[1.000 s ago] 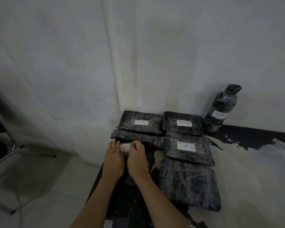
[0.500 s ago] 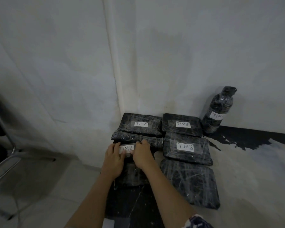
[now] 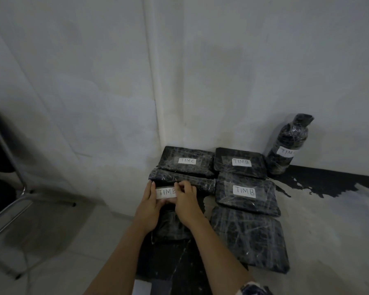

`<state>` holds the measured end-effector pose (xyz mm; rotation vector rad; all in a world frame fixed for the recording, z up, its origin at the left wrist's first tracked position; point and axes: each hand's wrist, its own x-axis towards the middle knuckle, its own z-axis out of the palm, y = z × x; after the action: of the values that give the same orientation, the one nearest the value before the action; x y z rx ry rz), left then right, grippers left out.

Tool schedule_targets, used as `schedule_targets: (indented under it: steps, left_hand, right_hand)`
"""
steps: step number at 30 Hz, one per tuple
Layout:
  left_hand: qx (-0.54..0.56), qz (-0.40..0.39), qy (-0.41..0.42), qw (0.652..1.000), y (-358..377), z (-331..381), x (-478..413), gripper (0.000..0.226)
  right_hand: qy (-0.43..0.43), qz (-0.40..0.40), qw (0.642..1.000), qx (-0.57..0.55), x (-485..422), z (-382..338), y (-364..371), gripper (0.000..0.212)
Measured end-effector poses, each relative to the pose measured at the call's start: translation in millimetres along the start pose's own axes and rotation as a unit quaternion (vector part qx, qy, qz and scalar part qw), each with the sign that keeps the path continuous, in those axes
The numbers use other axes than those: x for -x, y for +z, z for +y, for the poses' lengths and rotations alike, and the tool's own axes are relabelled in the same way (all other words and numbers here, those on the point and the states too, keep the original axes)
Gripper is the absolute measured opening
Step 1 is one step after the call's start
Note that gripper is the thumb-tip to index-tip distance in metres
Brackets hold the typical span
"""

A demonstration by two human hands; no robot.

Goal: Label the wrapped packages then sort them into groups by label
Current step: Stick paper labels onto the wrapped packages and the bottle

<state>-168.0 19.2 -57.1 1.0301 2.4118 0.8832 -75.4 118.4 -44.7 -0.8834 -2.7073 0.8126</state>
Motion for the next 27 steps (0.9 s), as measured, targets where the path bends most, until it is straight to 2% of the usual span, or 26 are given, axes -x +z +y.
schedule_targets:
  steps: [5, 7, 10, 14, 18, 22, 27]
  left_hand:
    - [0.068, 0.022, -0.056, 0.996, 3, 5, 4, 0.072]
    - [0.069, 0.032, -0.057, 0.995, 4, 7, 5, 0.072]
    - [0.042, 0.044, -0.083, 0.995, 7, 7, 8, 0.070]
    - [-0.047, 0.071, -0.118, 0.989, 10, 10, 13, 0.067]
    - [-0.170, 0.064, -0.126, 0.975, 6, 13, 20, 0.052]
    - [-0.138, 0.093, -0.150, 0.975, 4, 19, 25, 0.048]
    - [-0.149, 0.035, -0.179, 0.972, -8, 21, 20, 0.068]
  right_hand:
    - [0.101, 0.061, 0.979, -0.163, 9, -12, 13, 0.047]
    - [0.134, 0.079, 0.977, -0.148, 8, -14, 16, 0.049]
    - [0.158, 0.092, 0.972, -0.150, 4, -17, 15, 0.042]
    - [0.175, 0.100, 0.974, -0.104, 2, -20, 16, 0.034]
    - [0.169, 0.090, 0.979, -0.065, 6, -16, 14, 0.029]
    - [0.178, 0.059, 0.982, -0.001, 4, -14, 8, 0.035]
    - [0.182, 0.009, 0.982, 0.046, 5, -12, -4, 0.043]
